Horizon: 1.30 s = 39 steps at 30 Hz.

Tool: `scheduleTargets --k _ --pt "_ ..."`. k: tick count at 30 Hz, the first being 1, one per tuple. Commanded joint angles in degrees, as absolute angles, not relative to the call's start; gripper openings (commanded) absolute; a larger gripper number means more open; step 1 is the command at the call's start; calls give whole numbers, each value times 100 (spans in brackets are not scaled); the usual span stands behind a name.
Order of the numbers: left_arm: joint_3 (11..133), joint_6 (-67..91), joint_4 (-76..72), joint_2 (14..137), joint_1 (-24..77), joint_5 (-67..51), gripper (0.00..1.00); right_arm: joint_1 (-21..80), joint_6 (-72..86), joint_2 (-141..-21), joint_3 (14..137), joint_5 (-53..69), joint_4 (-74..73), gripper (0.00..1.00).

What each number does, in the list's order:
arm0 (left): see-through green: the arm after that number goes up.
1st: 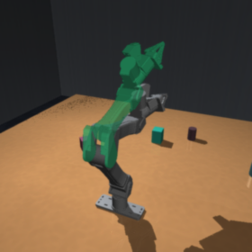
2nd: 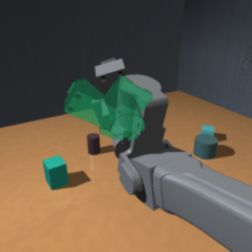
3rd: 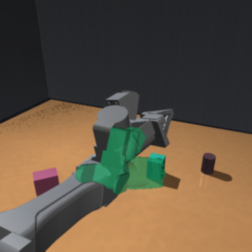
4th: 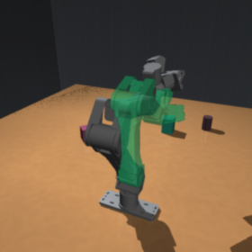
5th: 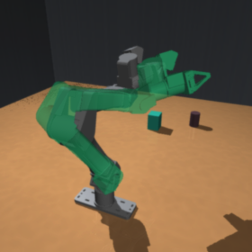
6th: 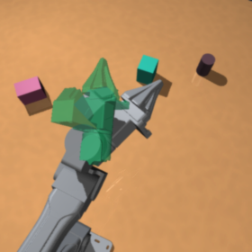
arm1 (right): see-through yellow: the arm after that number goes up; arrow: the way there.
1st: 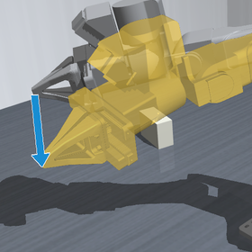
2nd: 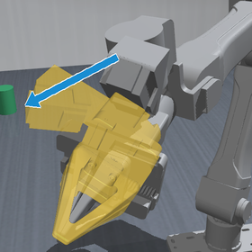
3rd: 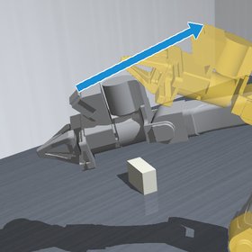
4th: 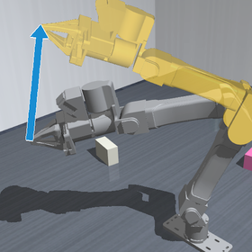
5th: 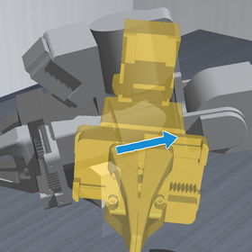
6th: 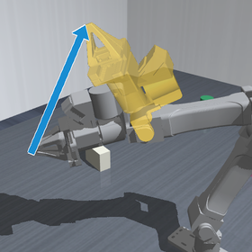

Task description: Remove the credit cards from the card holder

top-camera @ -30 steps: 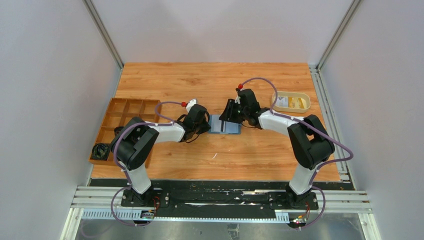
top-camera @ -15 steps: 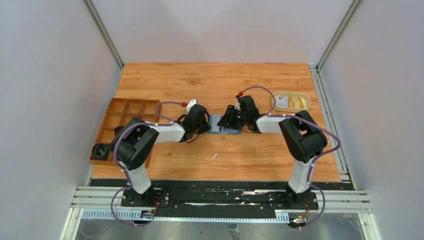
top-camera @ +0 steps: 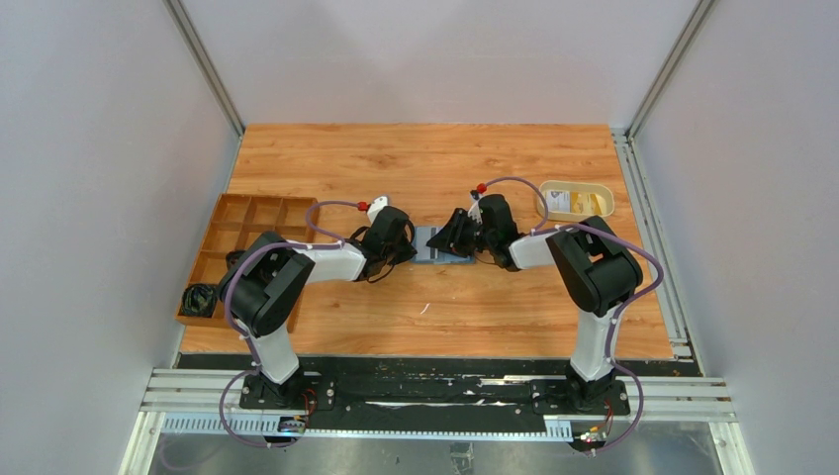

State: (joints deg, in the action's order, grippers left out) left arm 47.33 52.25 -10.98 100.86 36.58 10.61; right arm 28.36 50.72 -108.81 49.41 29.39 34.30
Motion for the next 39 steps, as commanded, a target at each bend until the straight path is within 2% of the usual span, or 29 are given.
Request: scheduleTargets --k 1,25,33,39 --pt "4562 5143 -462 10397 3735 932 0 2935 5393 -10973 4859 3546 4034 37" --pt "4519 5132 -414 10340 3735 1028 0 2332 5241 -10518 4218 3642 4017 35" --pt "4509 5133 -421 10349 3735 1037 0 2294 5300 -10595 4303 3700 4097 27" --pt "4510 5124 -413 10354 3735 1029 0 2301 5105 -10596 4374 3505 3575 36"
